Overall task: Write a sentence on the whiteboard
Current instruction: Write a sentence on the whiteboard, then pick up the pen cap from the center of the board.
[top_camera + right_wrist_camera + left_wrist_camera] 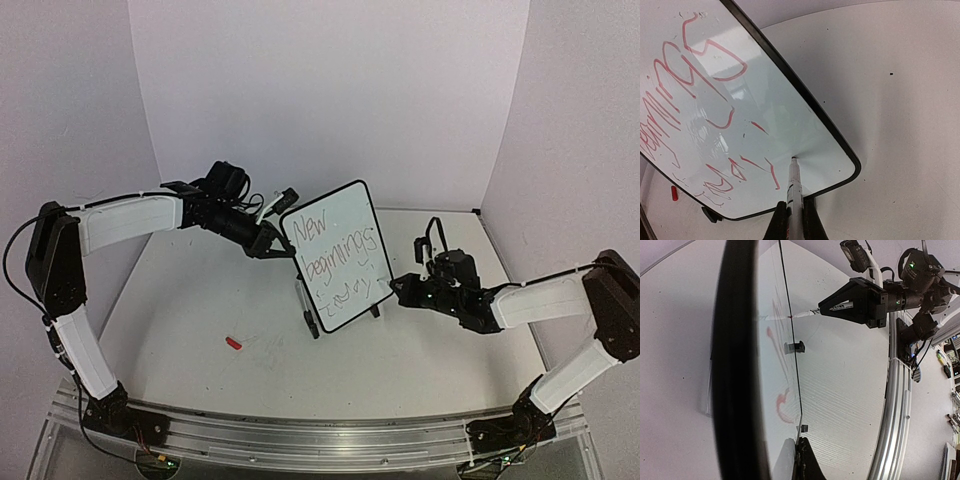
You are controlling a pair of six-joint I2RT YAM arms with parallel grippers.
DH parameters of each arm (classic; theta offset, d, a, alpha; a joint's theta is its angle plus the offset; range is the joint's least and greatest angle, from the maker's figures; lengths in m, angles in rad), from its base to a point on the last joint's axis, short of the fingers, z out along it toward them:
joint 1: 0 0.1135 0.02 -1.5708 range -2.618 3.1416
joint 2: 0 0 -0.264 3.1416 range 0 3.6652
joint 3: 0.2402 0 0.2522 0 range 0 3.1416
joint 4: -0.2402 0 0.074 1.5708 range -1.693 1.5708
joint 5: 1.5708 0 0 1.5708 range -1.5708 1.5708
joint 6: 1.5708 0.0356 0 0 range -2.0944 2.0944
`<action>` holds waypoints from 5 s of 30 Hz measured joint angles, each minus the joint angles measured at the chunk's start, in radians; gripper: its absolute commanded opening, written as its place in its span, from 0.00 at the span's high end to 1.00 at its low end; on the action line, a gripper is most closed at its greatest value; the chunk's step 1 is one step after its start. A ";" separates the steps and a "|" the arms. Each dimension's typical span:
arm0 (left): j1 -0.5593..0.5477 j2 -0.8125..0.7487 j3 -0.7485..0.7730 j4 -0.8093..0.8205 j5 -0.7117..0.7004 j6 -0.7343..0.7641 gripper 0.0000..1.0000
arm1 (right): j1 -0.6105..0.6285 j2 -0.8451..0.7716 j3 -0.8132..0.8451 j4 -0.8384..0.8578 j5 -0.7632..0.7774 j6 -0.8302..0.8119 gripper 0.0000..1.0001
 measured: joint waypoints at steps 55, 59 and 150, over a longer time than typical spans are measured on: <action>-0.002 0.000 0.000 -0.009 0.000 0.000 1.00 | 0.000 -0.014 -0.044 -0.004 -0.005 0.018 1.00; -0.002 0.000 0.000 -0.009 0.000 0.000 1.00 | 0.000 0.003 -0.039 0.001 0.000 0.018 1.00; 0.016 -0.618 -0.828 0.347 -0.448 -0.617 0.21 | 0.000 -0.428 -0.058 -0.255 -0.121 -0.064 1.00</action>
